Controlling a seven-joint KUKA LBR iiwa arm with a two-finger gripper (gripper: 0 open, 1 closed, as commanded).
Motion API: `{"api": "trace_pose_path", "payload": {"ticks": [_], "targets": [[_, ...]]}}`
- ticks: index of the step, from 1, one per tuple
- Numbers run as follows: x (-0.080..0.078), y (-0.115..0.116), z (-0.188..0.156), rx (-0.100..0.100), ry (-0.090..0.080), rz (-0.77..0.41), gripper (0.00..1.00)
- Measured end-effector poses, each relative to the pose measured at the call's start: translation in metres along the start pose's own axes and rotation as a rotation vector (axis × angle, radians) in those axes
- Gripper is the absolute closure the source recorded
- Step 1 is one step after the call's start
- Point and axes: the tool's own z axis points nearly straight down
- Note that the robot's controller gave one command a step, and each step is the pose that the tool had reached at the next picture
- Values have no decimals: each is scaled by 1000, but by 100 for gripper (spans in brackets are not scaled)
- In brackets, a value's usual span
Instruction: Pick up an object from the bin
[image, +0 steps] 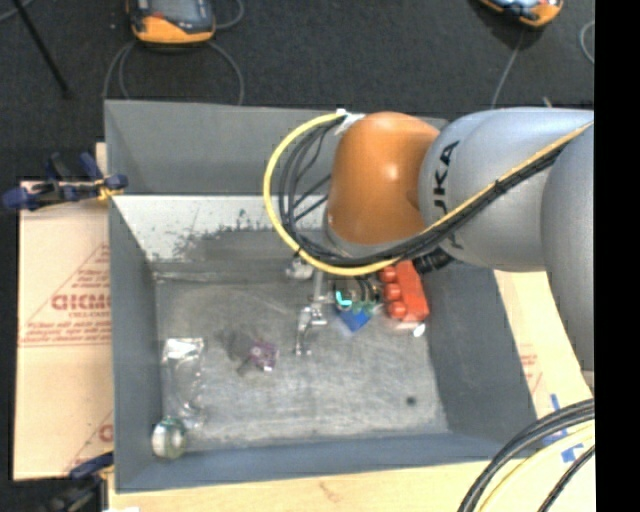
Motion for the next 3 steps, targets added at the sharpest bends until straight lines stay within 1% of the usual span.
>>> {"api": "trace_pose_path", "payload": {"ticks": [1, 2, 3], "targets": [[12, 42, 94, 2, -4, -138, 0], [-48, 89, 8, 0, -20, -240, 0], [9, 44, 97, 3, -16, -793, 0]]}}
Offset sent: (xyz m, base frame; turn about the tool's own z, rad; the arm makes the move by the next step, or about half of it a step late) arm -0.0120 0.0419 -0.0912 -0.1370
